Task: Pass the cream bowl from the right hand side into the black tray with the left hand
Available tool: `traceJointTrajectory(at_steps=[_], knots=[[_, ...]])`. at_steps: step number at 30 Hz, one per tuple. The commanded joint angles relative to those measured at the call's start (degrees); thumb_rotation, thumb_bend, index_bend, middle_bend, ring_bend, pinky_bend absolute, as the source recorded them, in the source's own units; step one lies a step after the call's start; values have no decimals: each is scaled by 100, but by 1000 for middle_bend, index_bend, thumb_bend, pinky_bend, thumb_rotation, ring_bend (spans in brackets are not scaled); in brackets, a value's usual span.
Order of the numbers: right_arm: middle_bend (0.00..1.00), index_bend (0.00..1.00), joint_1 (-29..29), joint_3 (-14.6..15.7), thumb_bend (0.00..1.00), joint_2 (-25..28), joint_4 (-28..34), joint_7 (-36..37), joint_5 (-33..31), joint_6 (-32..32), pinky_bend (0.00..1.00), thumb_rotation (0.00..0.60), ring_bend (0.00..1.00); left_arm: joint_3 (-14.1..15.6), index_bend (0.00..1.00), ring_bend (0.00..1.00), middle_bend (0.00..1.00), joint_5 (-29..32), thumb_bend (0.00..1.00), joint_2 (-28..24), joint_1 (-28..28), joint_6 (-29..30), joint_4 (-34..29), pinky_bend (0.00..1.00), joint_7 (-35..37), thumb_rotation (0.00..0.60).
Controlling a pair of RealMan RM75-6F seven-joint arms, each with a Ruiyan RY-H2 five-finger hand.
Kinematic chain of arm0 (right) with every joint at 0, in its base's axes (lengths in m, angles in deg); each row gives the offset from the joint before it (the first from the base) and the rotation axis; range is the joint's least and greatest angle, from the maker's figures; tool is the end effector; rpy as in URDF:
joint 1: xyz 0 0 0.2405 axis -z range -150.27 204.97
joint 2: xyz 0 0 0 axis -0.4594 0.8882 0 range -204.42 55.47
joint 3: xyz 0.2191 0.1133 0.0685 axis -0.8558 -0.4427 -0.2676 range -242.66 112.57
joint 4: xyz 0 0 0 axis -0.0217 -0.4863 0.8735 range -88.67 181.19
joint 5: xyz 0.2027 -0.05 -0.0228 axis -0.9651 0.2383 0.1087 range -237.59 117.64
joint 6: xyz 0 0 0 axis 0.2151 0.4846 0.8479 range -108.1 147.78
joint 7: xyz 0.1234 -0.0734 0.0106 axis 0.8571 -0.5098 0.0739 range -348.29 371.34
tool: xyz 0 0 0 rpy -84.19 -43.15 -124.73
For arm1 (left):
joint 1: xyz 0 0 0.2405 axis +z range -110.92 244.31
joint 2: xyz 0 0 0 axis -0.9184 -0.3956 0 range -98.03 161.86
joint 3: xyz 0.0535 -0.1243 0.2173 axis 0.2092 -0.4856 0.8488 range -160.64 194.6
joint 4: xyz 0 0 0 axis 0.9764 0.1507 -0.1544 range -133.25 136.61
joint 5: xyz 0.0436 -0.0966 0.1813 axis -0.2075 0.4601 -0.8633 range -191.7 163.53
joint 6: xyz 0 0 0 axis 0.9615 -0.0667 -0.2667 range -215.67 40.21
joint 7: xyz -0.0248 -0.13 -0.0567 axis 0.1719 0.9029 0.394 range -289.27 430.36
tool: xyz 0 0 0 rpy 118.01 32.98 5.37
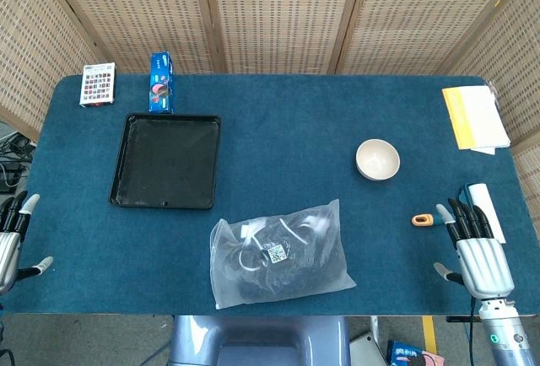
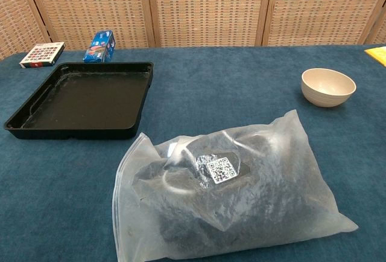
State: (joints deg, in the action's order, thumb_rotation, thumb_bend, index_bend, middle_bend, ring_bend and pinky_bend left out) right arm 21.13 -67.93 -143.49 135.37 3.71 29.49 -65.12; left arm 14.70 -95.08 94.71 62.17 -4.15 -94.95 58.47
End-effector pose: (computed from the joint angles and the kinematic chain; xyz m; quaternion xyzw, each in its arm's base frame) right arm -0.3019 -0.1883 0.1331 0.6356 -0.3339 0.3750 0.5864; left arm -0.3126 0.1754 0.1589 -0.6074 -0.3724 -0.3123 0.6283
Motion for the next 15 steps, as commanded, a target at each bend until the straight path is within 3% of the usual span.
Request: traceJointTrajectory(at_steps=[1,15], knots=[[0,0,1,-2,147,10,4,25,8,-14,0,600,0,-2,0,0,0,11,0,1,-6,-11,-6,0,-16,600],[0,6,-19,-52,146,-53,-34,134,9,-69,0,600,0,-30,0,0,0,-27,0,12,1,48,42,0,97,600]])
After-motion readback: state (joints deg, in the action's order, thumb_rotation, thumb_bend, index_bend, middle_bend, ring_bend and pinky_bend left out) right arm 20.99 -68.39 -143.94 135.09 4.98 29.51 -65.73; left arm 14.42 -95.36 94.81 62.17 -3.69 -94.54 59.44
